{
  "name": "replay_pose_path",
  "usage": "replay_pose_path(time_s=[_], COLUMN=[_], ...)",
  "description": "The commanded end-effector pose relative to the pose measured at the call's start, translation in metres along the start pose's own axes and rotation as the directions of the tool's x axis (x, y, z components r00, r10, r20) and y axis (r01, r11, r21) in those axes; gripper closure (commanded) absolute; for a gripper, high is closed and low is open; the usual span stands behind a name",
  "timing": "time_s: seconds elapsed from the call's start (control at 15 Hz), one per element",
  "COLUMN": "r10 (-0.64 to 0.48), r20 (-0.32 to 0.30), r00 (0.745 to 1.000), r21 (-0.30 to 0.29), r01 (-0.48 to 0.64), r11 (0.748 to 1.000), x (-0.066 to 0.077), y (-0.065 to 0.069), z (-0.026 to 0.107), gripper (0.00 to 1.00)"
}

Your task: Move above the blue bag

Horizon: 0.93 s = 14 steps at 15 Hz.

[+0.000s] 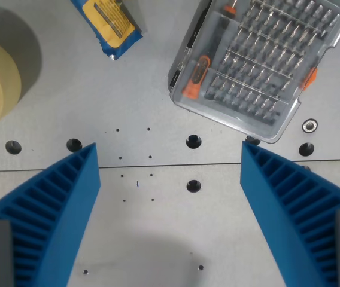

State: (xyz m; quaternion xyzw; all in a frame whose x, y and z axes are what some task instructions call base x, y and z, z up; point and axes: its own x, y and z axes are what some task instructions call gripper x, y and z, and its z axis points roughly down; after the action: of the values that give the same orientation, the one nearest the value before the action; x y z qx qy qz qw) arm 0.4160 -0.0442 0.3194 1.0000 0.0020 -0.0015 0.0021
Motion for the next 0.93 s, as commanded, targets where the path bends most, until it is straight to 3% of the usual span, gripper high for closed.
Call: replay_pose_path(time_s=[0.07,0.93], r10=[0.0,-0.092], r20=[-0.005,-0.01], r00=[1.0,0.996], r21=[0.0,-0.004], r01=[0.0,0.092], r11=[1.0,0.996], x=[-0.0001,0.0068], y=[0.0,-0.0055], z=[-0.0018,0.008], gripper=[0.0,0.0])
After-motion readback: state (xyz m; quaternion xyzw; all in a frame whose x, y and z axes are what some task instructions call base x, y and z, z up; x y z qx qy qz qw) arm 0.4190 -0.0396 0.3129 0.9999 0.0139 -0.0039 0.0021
